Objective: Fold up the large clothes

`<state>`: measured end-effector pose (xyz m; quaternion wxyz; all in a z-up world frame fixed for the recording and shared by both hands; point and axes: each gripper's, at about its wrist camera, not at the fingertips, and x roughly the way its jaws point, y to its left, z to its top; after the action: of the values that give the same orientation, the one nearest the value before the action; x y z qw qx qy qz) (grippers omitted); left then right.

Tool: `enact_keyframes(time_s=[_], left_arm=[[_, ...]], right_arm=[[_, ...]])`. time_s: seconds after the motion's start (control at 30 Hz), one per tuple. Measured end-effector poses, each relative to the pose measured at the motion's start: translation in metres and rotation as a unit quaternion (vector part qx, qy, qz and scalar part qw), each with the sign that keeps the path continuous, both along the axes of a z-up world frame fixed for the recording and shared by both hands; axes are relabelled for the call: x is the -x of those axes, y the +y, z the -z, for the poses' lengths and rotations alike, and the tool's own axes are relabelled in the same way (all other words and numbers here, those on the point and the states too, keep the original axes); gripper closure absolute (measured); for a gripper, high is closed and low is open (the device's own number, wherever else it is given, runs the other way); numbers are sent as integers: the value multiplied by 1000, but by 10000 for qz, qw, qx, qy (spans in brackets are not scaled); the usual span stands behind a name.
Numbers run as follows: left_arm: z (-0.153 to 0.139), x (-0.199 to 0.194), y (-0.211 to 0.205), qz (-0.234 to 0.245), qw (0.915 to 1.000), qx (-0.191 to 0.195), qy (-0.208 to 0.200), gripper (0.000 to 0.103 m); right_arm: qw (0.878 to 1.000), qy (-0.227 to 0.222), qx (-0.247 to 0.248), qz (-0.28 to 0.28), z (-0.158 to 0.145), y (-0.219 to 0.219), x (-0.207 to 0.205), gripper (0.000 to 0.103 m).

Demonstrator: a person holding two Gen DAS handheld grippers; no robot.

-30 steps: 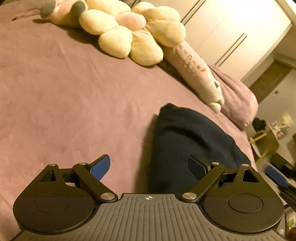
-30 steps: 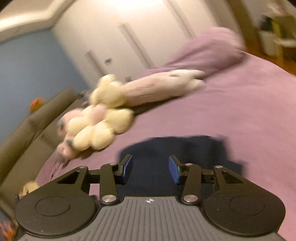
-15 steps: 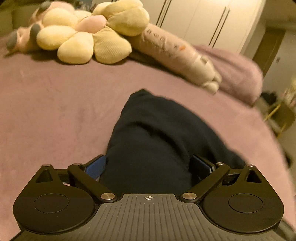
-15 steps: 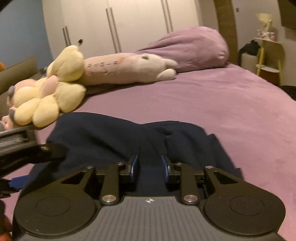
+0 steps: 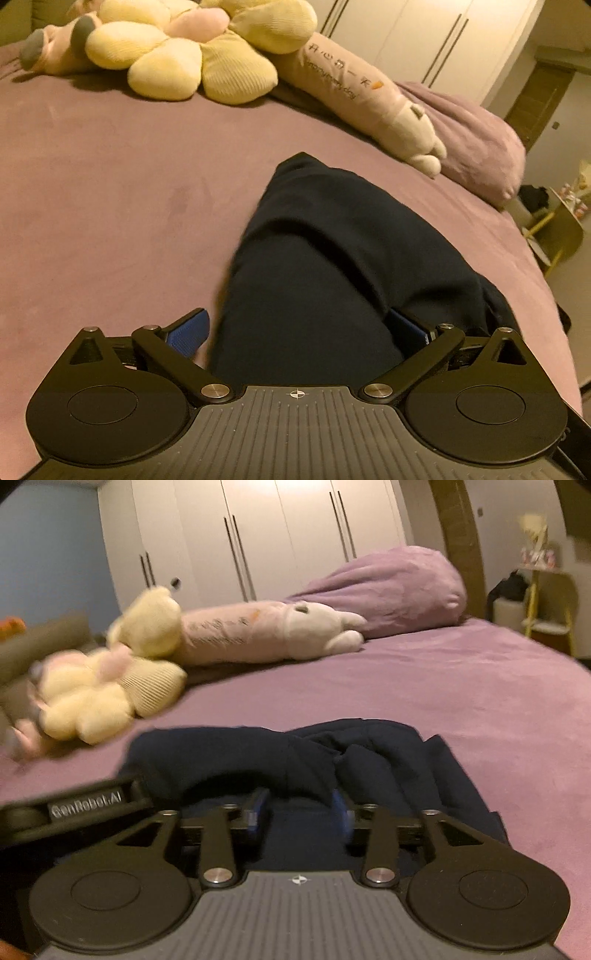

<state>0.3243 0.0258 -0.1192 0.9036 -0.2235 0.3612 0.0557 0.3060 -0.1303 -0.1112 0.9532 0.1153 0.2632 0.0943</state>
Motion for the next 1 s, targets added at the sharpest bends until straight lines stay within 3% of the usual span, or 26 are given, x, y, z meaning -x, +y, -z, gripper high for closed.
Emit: enact_keyframes(time_s=[0.13, 0.17, 0.2, 0.3, 0.4, 0.5, 0.67, 1.0], left_arm=[[-11, 68, 3, 149, 9998, -35, -98, 0], [-12, 87, 2, 236, 9996, -95, -104, 0], [-13, 107, 1, 307, 9993, -189, -130, 0], [-21, 155, 0, 837, 9952, -484, -122, 0], [-34, 191, 0, 992, 9910, -895, -33, 0], [-40, 208, -2, 968, 9869, -1205, 466, 0], [-44, 223, 0, 894, 9854, -1145, 885, 0], [-63, 235, -6, 893, 9822, -1411, 861, 0]], right_arm=[[9981, -24, 557, -247, -22, 1, 56, 42], [9973, -44, 634, -373, -26, -2, 77, 36], [9968, 80, 678, -422, -28, -4, 96, 19], [9949, 701, 596, -409, -27, -19, 143, 15], [9875, 1473, 450, -321, -23, -33, 187, 8], [9757, 2101, 605, -175, -22, -34, 214, 3], [9693, 2304, 855, -68, -36, -16, 233, 2], [9641, 2414, 1085, 206, -58, -2, 239, 2]])
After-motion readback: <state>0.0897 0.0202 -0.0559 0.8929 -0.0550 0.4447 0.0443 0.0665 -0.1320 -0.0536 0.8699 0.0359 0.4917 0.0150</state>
